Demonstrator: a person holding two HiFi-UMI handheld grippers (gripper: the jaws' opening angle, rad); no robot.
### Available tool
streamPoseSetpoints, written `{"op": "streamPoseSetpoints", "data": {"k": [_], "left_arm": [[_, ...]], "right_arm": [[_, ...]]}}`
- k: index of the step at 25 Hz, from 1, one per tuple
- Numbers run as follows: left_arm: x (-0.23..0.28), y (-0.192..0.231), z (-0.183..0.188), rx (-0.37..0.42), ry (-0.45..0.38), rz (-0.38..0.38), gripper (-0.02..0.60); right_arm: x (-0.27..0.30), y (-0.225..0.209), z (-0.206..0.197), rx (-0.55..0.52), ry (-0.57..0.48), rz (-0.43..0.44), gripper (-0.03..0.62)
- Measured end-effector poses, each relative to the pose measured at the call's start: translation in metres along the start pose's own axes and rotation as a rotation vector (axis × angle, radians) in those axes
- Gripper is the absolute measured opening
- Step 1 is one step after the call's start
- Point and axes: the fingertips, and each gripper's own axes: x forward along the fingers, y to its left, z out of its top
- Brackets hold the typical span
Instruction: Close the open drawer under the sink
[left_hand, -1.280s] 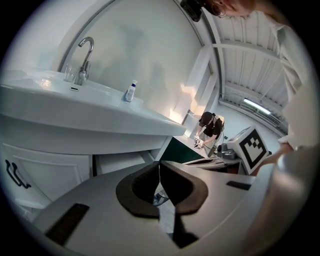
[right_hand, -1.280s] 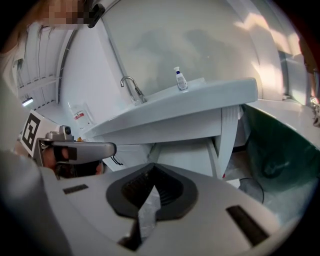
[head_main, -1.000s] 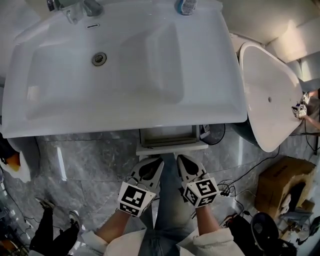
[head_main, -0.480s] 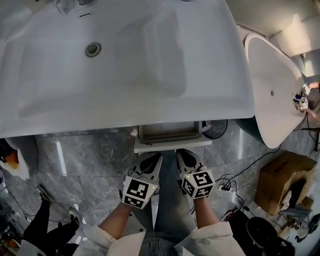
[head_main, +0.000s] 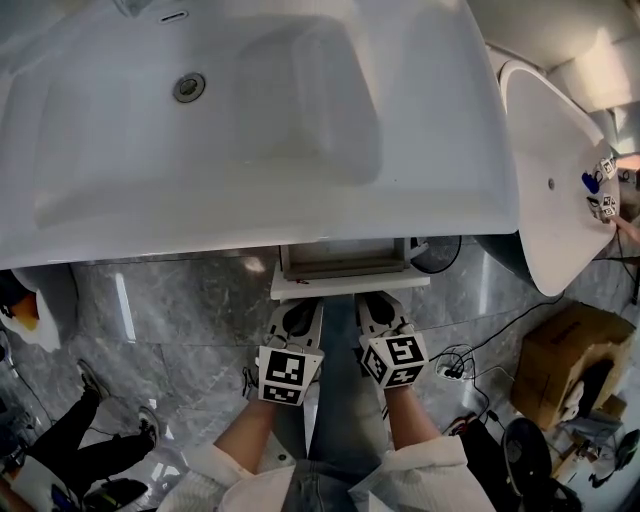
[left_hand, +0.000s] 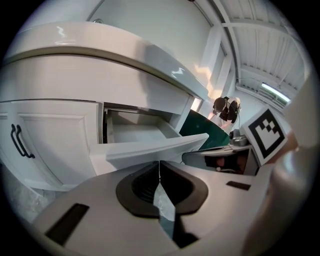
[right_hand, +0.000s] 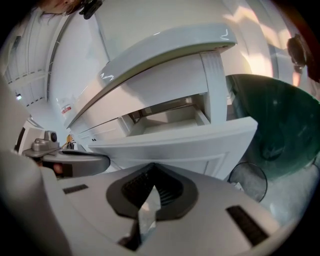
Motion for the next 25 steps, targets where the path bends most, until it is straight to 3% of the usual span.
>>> {"op": "streamPoseSetpoints", "data": {"k": [25], "left_arm": [[0.013, 0.023, 0.033, 0.044, -0.070, 0.049, 0.015]], "right_arm": [[0.021, -0.003, 0.035, -0.058, -0.062, 0.003, 0.009]]}}
